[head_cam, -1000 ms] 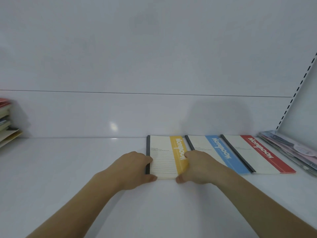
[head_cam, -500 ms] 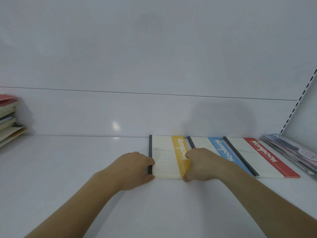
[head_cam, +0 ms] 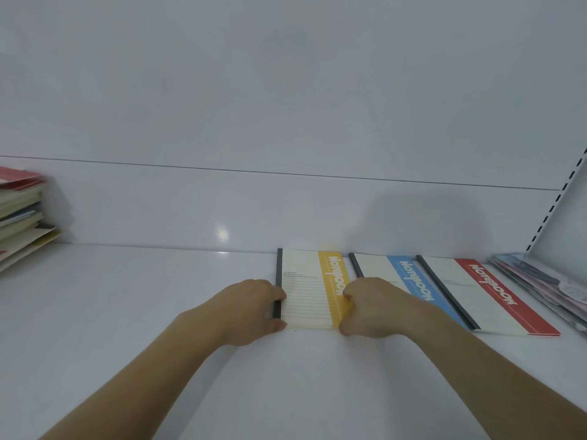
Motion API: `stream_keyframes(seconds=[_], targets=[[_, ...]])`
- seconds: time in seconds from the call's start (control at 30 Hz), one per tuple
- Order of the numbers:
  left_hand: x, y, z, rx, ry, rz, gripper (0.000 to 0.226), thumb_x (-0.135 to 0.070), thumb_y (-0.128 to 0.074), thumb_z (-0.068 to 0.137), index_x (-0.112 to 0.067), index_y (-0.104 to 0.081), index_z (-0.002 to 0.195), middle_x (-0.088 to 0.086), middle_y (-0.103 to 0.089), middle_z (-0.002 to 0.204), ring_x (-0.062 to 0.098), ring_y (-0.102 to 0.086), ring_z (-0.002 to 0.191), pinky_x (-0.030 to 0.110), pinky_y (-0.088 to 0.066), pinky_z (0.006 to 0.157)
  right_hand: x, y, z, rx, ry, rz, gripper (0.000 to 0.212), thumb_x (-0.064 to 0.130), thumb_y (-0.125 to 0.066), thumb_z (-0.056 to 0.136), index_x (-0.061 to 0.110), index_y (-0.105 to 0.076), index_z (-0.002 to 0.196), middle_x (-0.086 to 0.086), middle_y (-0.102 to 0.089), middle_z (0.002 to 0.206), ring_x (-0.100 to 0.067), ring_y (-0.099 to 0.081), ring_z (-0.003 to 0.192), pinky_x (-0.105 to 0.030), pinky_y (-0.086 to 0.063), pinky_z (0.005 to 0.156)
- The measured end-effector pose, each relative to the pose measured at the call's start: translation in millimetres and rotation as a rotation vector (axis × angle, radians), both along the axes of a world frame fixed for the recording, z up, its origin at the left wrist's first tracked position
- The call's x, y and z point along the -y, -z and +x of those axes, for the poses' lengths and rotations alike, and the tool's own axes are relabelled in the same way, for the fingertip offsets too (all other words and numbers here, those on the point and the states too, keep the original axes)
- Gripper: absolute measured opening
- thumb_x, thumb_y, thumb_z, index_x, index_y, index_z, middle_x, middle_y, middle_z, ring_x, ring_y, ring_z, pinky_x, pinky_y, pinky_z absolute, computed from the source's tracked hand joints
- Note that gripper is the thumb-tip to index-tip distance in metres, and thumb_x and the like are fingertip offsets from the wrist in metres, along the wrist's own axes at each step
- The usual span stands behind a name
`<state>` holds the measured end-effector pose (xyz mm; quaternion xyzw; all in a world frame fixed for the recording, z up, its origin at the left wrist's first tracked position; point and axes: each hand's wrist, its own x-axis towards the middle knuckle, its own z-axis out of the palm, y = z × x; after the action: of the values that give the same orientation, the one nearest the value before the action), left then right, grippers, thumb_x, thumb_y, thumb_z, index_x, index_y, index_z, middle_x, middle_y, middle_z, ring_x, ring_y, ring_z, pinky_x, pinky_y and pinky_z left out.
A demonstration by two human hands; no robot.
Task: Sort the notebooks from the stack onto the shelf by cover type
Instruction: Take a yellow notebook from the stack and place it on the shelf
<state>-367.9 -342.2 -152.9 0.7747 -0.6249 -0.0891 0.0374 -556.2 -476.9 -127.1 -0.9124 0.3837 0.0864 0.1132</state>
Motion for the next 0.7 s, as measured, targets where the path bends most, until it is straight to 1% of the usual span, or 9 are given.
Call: stream_keyframes(seconds=[0.1,0.13,0.17,0.23,0.33,0.43,0.5,0.6,0.7], targets=[[-3,0,-3,-0.049,-0.022,-0.011,0.055,-0.053,-0.057,0.095,-0.027,-0.046,0.143,-0.005,-0.051,0.138,0.016,-0.049,0.126,0.034,-0.041,0.105,1,0,-5,0.008,-0.036,-0.052,0.032,0.047,-0.065,0.080,0.024,-0.054,0.099,0.002,-0.055,0.105,-0.015,-0.054,0.091,-0.026,-0.044,0.067],[-5,0,-4,-0.074,-0.037,-0.030,0.060,-0.056,-0.056,0.094,-0.028,-0.043,0.145,-0.007,-0.049,0.140,0.015,-0.048,0.127,0.034,-0.041,0.106,0,0,-6,0.030,-0.048,-0.067,0.034,0.049,-0.063,0.081,0.024,-0.056,0.102,0.001,-0.054,0.110,-0.017,-0.053,0.096,-0.028,-0.045,0.073],[-6,0,-5,-0.100,-0.061,-0.062,0.064,-0.059,-0.056,0.093,-0.029,-0.041,0.147,-0.009,-0.047,0.143,0.014,-0.047,0.129,0.034,-0.041,0.107,-1,-1,-6,0.066,-0.055,-0.078,0.039,0.050,-0.061,0.083,0.023,-0.058,0.111,0.000,-0.054,0.118,-0.019,-0.053,0.104,-0.031,-0.047,0.082],[-11,0,-6,-0.115,-0.116,-0.164,0.065,-0.060,-0.053,0.094,-0.029,-0.038,0.148,-0.011,-0.046,0.145,0.013,-0.045,0.131,0.033,-0.040,0.108,-5,-2,-3,0.181,-0.062,-0.110,0.048,0.050,-0.059,0.089,0.019,-0.057,0.126,-0.001,-0.054,0.129,-0.022,-0.051,0.118,-0.035,-0.044,0.096],[-22,1,-4,0.001,-0.200,-0.326,0.062,-0.058,-0.047,0.097,-0.024,-0.039,0.149,-0.008,-0.045,0.149,0.015,-0.042,0.136,0.031,-0.037,0.111,-18,2,9,0.332,-0.112,-0.186,0.056,0.052,-0.053,0.093,0.020,-0.049,0.139,0.001,-0.050,0.140,-0.019,-0.044,0.128,-0.031,-0.038,0.103],[-41,0,9,0.108,-0.277,-0.436,0.058,-0.054,-0.044,0.100,-0.021,-0.044,0.146,-0.004,-0.048,0.148,0.018,-0.041,0.138,0.033,-0.034,0.113,-38,6,28,0.406,-0.195,-0.213,0.060,0.053,-0.048,0.096,0.023,-0.039,0.147,0.005,-0.043,0.146,-0.015,-0.034,0.137,-0.026,-0.029,0.109],[-61,-1,23,0.170,-0.344,-0.481,0.056,-0.053,-0.045,0.099,-0.019,-0.048,0.144,0.000,-0.049,0.148,0.022,-0.040,0.140,0.037,-0.033,0.116,-57,5,45,0.436,-0.260,-0.232,0.062,0.054,-0.045,0.096,0.022,-0.036,0.148,0.006,-0.041,0.148,-0.013,-0.030,0.139,-0.024,-0.026,0.111],[-100,-7,46,0.226,-0.429,-0.526,0.055,-0.052,-0.048,0.098,-0.017,-0.053,0.141,0.004,-0.051,0.147,0.025,-0.041,0.140,0.039,-0.033,0.115,-91,-2,79,0.446,-0.335,-0.261,0.065,0.058,-0.039,0.097,0.021,-0.033,0.150,0.005,-0.038,0.150,-0.013,-0.025,0.142,-0.026,-0.024,0.114],[-149,-16,76,0.237,-0.495,-0.535,0.054,-0.052,-0.043,0.100,-0.020,-0.049,0.144,0.001,-0.049,0.149,0.022,-0.040,0.141,0.037,-0.032,0.116,-133,-9,120,0.458,-0.398,-0.270,0.067,0.061,-0.034,0.097,0.022,-0.031,0.151,0.005,-0.033,0.155,-0.012,-0.021,0.145,-0.026,-0.019,0.117]])
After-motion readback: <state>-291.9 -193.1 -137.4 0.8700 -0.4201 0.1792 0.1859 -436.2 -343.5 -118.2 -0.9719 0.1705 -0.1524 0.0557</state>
